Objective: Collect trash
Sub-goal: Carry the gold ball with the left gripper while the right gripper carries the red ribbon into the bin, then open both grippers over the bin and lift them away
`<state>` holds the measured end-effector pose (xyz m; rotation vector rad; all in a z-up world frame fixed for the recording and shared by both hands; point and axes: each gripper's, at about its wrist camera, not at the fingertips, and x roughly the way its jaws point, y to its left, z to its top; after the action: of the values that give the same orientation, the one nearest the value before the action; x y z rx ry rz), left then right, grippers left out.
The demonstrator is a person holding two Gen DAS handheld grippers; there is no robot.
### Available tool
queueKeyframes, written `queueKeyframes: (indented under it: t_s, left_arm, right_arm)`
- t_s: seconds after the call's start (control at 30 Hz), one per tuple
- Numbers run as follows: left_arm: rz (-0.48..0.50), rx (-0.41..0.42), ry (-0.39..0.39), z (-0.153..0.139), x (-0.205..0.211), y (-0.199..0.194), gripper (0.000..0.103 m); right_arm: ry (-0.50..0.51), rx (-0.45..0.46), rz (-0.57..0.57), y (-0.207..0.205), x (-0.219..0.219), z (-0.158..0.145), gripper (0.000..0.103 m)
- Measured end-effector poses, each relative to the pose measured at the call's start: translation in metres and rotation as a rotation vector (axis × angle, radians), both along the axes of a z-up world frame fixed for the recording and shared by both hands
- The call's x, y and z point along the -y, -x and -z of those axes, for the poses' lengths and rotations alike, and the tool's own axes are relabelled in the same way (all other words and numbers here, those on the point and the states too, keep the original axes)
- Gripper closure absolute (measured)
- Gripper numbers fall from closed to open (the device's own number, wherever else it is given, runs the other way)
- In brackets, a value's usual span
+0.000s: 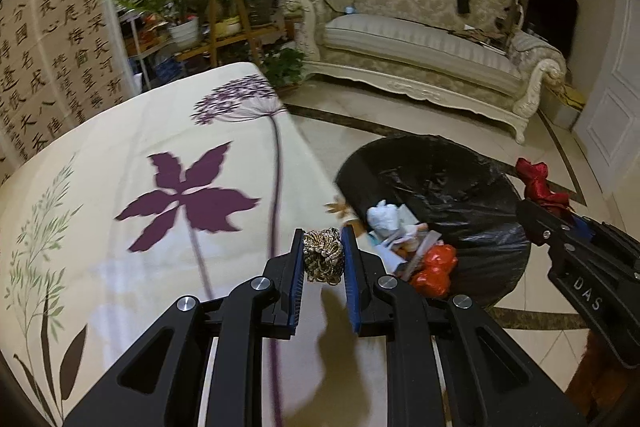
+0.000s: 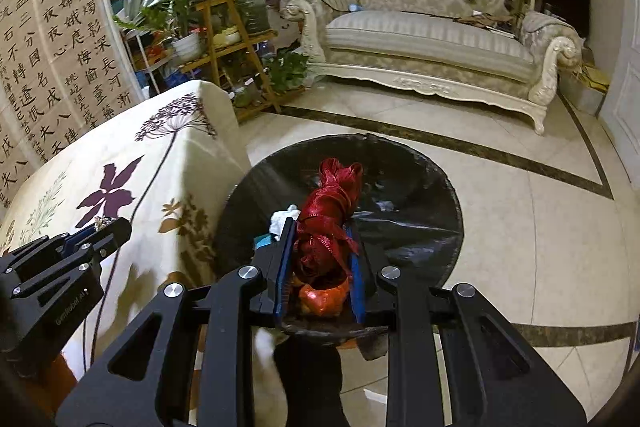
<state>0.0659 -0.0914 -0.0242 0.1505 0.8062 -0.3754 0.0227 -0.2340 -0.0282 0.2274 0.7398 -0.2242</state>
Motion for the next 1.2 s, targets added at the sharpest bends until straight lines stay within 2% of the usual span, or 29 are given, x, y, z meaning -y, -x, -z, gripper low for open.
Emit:
queueKeyframes:
  t_s: [0.47, 0.57, 0.8, 0.97, 1.03, 1.07, 1.2]
  left_arm:
    - [0.060, 0.009, -0.063, 0.013, 0.047, -0.021, 0.084]
    - [0.066, -0.013, -0.061, 0.015, 0.054, -0.028, 0.084]
    - [0.078, -0.010, -0.069, 0.013, 0.064, -0.034, 0.084]
    - [0.079, -0.019, -0.067, 0.015, 0.065, -0.036, 0.072]
    - [0.078, -0.019, -0.067, 0.014, 0.065, -0.037, 0.068]
    - [0.079, -0.018, -0.067, 0.014, 0.065, -0.037, 0.064]
    - [0.079, -0.017, -0.066, 0.014, 0.065, -0.038, 0.056]
  right_arm:
    - [-0.016, -0.037, 0.011, -0.024, 0.014, 0.017, 0.080]
    - [-0.019, -0.048, 0.016, -0.030, 0.018, 0.022, 0.080]
    - [-0.025, -0.062, 0.020, -0.040, 0.024, 0.027, 0.079]
    - [-0.029, -0.061, 0.028, -0.043, 0.028, 0.027, 0.078]
    - [-0.030, -0.058, 0.034, -0.043, 0.028, 0.026, 0.071]
    - [-0.029, -0.054, 0.038, -0.043, 0.029, 0.026, 0.064]
    - [-0.027, -0.049, 0.042, -0.042, 0.031, 0.024, 0.064]
